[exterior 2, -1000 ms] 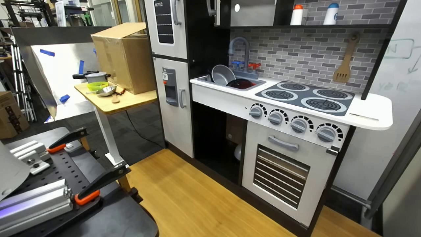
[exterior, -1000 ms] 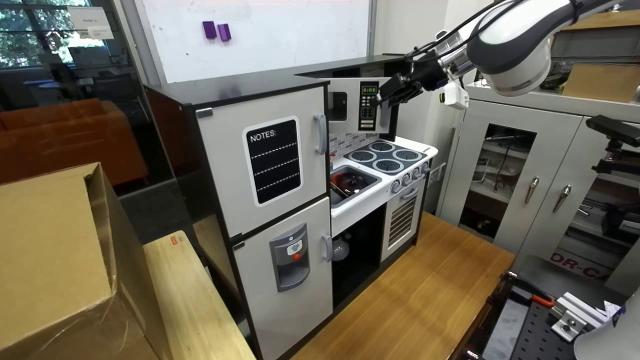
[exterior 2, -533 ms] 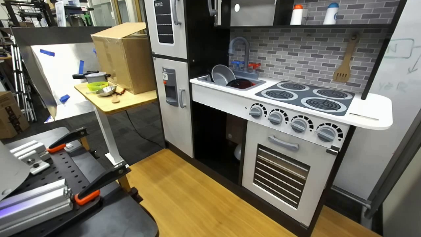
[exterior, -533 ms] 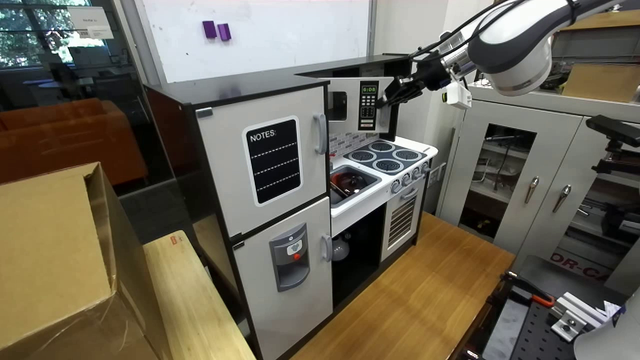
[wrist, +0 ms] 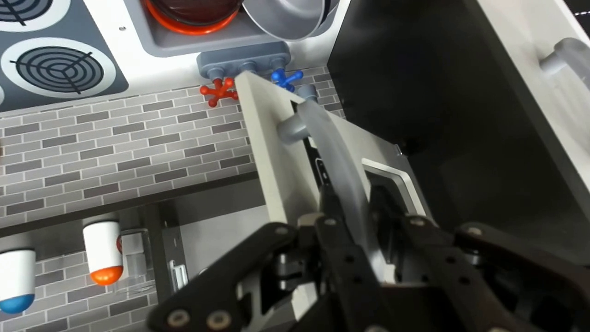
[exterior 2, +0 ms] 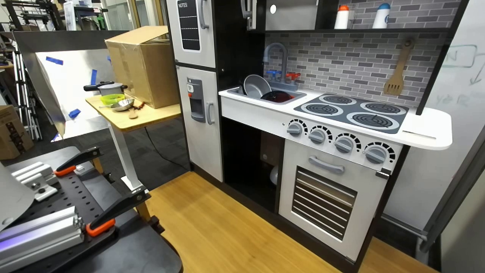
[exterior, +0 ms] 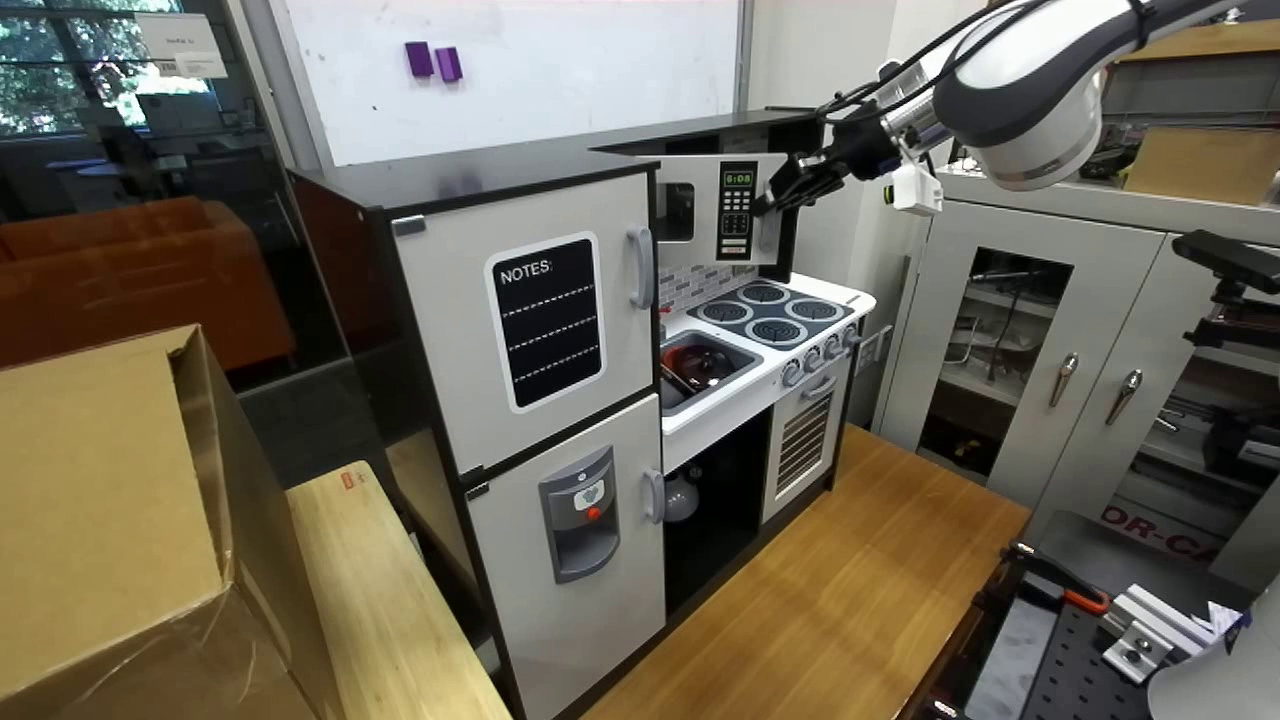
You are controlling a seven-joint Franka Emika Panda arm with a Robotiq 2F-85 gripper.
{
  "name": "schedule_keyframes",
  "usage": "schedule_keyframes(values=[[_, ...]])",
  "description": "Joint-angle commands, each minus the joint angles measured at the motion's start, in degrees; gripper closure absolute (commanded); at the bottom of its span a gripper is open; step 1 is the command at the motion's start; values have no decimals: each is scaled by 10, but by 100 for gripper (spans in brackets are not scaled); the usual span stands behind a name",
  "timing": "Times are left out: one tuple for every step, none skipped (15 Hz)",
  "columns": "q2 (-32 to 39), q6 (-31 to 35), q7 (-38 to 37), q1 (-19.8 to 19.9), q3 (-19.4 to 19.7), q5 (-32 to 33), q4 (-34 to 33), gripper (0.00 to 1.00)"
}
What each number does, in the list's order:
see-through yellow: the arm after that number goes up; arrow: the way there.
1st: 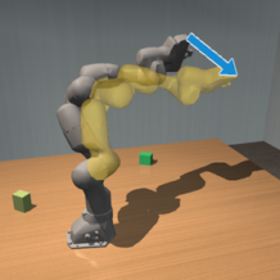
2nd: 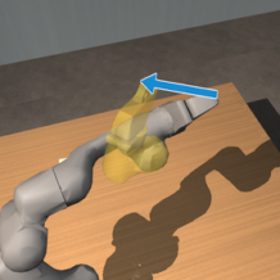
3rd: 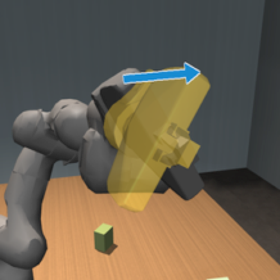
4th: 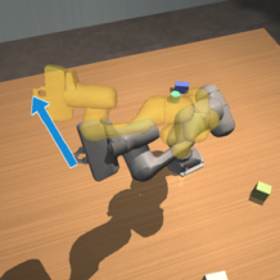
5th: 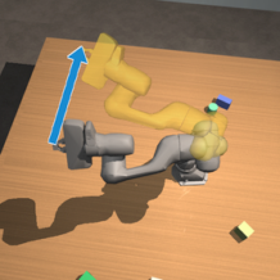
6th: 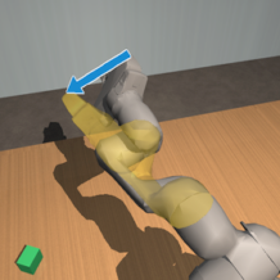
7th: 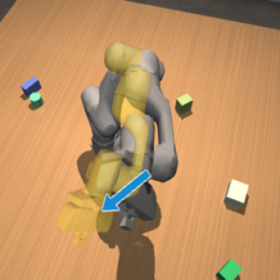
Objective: Close the microwave door
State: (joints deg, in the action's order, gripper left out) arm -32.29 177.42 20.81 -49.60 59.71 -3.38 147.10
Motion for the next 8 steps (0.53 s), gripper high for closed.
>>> schedule_keyframes(values=[[38, 11, -20, 6, -8, -2, -16, 95], [42, 13, -21, 7, -9, -2, -17, 95], [46, 15, -22, 9, -10, -2, -18, 95], [52, 17, -23, 12, -12, -2, -20, 95], [59, 19, -25, 16, -15, -2, -21, 95], [66, 19, -27, 21, -19, -2, -22, 95], [76, 21, -31, 29, -25, -2, -24, 95], [85, 23, -35, 35, -30, -3, -25, 95]])
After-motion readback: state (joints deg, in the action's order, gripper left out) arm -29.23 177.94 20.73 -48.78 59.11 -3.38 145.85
